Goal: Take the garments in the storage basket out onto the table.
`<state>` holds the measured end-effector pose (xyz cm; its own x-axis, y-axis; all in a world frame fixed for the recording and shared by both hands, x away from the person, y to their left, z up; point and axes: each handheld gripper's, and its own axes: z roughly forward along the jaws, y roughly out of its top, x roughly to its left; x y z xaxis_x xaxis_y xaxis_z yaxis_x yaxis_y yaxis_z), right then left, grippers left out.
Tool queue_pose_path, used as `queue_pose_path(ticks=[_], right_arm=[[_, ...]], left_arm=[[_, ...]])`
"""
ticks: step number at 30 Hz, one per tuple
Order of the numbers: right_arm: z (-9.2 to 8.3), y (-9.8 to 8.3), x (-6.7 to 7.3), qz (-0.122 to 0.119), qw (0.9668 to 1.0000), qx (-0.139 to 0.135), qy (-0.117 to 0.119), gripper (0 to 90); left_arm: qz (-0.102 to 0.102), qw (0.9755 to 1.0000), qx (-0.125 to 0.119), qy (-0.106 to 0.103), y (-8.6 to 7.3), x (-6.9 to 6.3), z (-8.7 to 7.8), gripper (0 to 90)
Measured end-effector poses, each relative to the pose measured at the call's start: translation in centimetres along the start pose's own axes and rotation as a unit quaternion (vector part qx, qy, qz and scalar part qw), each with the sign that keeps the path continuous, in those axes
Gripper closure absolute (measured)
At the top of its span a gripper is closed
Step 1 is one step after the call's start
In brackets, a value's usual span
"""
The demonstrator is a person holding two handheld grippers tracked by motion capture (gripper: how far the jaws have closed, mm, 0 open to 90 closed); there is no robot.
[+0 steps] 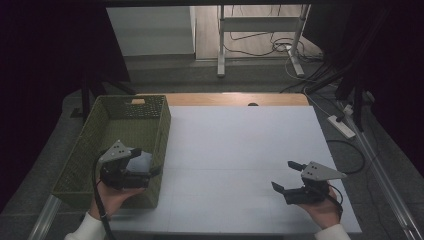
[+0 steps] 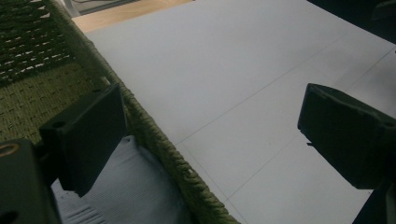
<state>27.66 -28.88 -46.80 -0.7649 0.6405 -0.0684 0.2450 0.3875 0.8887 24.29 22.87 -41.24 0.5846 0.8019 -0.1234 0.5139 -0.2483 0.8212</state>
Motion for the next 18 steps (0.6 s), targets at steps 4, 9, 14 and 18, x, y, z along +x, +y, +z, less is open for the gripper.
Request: queue_pose_path(ticks=[4, 9, 14, 18], right_arm=[[0.0, -0.2, 0.1, 0.000, 1.0000, 0.005, -0.001, 10.3], [0.1, -0.3, 0.0, -0.002, 1.0000, 0.008, -0.005, 10.3], [0.2, -0.3, -0.1, -0.001, 0.9999, 0.010, -0.004, 10.3], [0.2, -0.4, 0.0, -0.001, 1.0000, 0.009, -0.005, 10.3]], left_arm=[[-0.003, 1.0000, -0.003, 0.002, 0.3, 0.3, -0.5, 8.3], [-0.002, 1.0000, -0.005, 0.007, 0.7, 0.8, -0.8, 8.3], [-0.004, 0.9999, -0.003, 0.009, 1.1, 1.2, -0.9, 8.4], [-0.001, 0.9999, -0.003, 0.012, 1.5, 1.3, -0.9, 8.5]])
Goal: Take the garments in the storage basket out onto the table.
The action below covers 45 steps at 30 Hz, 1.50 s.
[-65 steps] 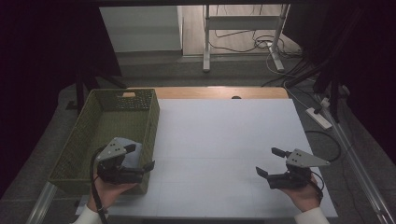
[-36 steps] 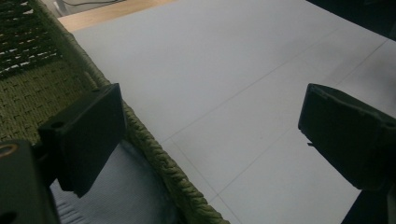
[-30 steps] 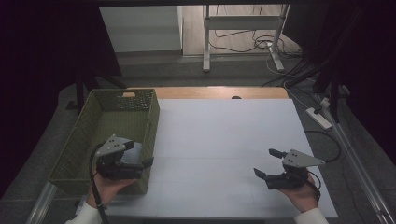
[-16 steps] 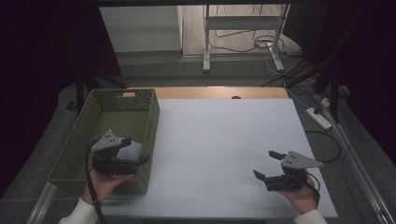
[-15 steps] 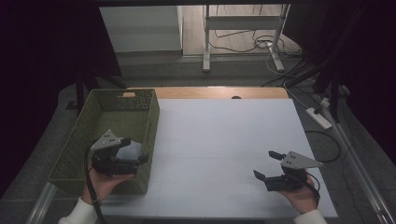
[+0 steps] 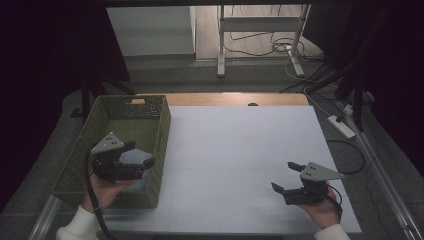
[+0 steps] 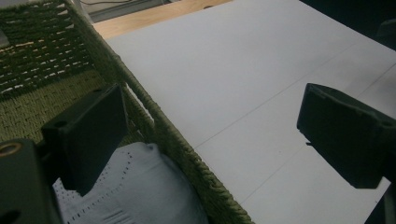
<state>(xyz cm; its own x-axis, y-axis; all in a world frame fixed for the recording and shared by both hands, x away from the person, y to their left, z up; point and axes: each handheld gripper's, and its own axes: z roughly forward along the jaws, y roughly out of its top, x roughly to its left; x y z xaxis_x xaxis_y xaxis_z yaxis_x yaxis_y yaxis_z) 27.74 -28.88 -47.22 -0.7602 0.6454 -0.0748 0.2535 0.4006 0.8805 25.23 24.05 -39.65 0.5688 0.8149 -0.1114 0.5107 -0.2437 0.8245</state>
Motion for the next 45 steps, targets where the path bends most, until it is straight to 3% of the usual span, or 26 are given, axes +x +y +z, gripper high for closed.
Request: queue_pose_path(ticks=[7, 45], right_arm=[[0.0, 0.1, 0.0, 0.000, 1.0000, 0.000, 0.001, 10.3], [0.3, -0.1, 0.1, -0.006, 0.9999, 0.012, 0.000, 10.3]], left_arm=[[0.003, 1.0000, 0.002, 0.005, 0.5, 0.3, -0.1, 8.4], [-0.021, 0.9978, 0.040, 0.048, 1.1, 5.0, 0.1, 8.4]])
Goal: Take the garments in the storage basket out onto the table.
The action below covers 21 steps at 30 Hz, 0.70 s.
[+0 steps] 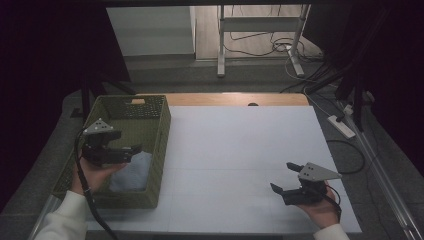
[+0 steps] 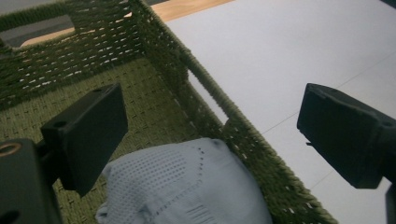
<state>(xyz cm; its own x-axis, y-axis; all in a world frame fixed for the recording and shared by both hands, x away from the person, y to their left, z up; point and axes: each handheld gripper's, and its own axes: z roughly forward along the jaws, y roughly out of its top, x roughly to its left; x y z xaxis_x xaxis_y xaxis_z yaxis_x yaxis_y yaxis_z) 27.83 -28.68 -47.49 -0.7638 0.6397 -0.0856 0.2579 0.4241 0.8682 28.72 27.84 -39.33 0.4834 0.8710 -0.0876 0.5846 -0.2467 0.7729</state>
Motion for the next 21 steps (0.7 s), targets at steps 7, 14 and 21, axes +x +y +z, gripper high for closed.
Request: queue_pose_path(ticks=[7, 14, 21], right_arm=[[0.1, -0.1, 0.0, -0.002, 1.0000, 0.003, 0.001, 10.3], [0.2, -0.1, 0.1, -0.005, 1.0000, 0.006, 0.001, 10.3], [0.2, -0.1, 0.1, -0.005, 1.0000, 0.008, 0.001, 10.3]], left_arm=[[-0.003, 0.9999, 0.011, 0.006, -0.2, 0.9, 0.4, 8.4], [-0.005, 0.9997, 0.022, 0.008, -0.3, 1.6, 0.7, 8.3], [-0.005, 0.9995, 0.031, 0.002, -0.5, 2.1, 0.9, 8.3]])
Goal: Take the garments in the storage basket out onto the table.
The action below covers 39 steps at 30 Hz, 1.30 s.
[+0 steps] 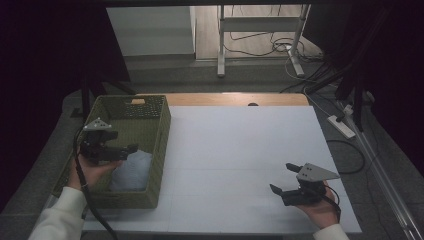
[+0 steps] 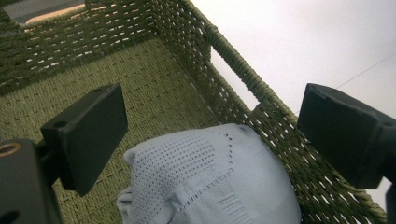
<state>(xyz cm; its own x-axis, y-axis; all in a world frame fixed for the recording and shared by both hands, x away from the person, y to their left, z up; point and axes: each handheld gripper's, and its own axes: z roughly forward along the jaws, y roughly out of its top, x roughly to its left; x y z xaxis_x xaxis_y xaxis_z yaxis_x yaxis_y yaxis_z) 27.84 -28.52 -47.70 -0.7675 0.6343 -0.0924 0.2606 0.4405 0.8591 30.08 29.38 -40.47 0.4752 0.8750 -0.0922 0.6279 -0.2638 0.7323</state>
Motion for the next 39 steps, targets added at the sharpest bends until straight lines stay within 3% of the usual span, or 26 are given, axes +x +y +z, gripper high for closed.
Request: queue_pose_path(ticks=[20, 32, 39], right_arm=[[0.1, 0.0, 0.1, -0.001, 1.0000, 0.003, 0.002, 10.3], [0.3, -0.1, 0.2, -0.003, 1.0000, 0.006, 0.002, 10.3], [0.3, -0.1, 0.2, -0.003, 0.9999, 0.011, 0.000, 10.3]], left_arm=[[-0.005, 0.9987, 0.052, -0.002, -0.8, 1.6, 2.0, 8.0], [-0.016, 0.9977, 0.065, -0.009, -1.6, 2.5, 3.0, 7.9], [-0.019, 0.9971, 0.070, -0.023, -2.1, 2.9, 3.5, 7.9]])
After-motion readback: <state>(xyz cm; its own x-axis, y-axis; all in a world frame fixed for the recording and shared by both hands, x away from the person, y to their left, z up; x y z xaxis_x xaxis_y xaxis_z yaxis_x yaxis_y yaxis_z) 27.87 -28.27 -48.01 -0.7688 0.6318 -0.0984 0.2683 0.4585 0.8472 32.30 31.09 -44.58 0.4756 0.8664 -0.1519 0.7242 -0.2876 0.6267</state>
